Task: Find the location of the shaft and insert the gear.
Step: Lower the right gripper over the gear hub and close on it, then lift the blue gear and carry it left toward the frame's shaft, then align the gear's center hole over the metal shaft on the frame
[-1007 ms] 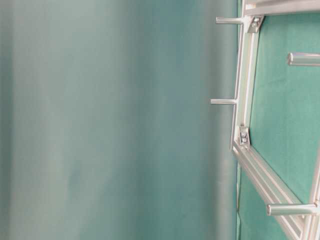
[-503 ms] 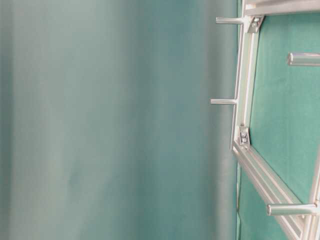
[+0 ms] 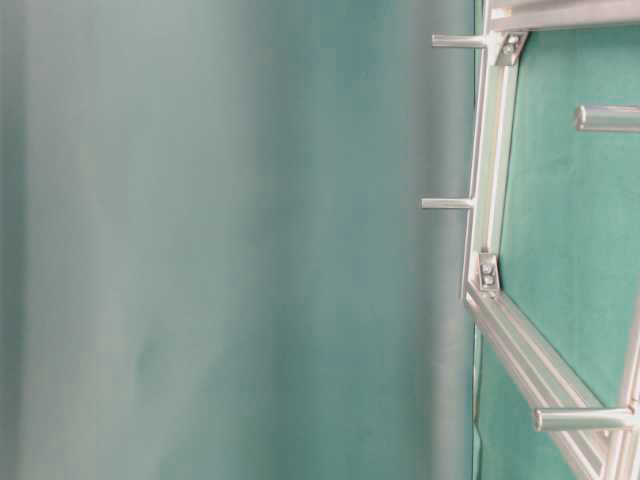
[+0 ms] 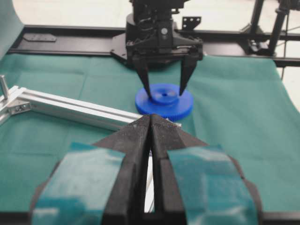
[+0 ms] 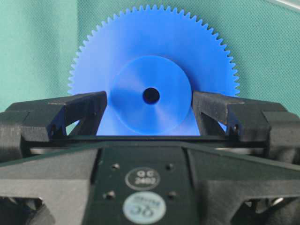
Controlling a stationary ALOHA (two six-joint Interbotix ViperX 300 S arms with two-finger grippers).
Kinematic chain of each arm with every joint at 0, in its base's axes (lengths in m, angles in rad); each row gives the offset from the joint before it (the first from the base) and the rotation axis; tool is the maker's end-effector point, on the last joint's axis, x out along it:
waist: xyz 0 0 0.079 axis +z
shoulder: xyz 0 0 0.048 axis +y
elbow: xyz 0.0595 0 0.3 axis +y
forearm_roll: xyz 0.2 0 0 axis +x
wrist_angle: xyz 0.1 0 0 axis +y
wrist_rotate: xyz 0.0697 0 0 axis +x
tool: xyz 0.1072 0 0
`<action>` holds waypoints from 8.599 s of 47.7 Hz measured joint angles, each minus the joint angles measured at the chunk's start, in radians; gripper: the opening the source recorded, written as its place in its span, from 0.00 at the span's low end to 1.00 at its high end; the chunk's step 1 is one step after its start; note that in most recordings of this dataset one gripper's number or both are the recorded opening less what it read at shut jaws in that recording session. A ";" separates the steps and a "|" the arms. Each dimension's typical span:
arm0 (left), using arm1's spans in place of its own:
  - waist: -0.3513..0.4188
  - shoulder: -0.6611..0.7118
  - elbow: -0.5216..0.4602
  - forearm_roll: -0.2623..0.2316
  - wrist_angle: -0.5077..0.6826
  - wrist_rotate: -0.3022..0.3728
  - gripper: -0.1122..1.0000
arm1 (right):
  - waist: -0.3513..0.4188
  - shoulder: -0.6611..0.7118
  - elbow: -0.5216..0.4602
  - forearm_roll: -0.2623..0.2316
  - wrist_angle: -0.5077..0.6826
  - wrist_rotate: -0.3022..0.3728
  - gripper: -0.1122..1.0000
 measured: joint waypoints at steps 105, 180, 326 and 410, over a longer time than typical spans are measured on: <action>0.000 0.000 0.002 0.000 0.000 -0.002 0.11 | 0.000 -0.164 -0.133 -0.003 0.241 0.005 0.72; 0.002 0.003 0.000 -0.002 0.009 -0.003 0.11 | -0.012 0.225 -0.630 -0.095 0.388 0.083 0.72; 0.002 0.003 0.000 -0.002 0.028 -0.003 0.11 | -0.081 0.287 -0.600 -0.307 0.270 0.207 0.72; 0.002 0.002 0.000 -0.005 0.031 -0.006 0.11 | 0.006 0.324 -0.611 -0.356 0.186 0.262 0.72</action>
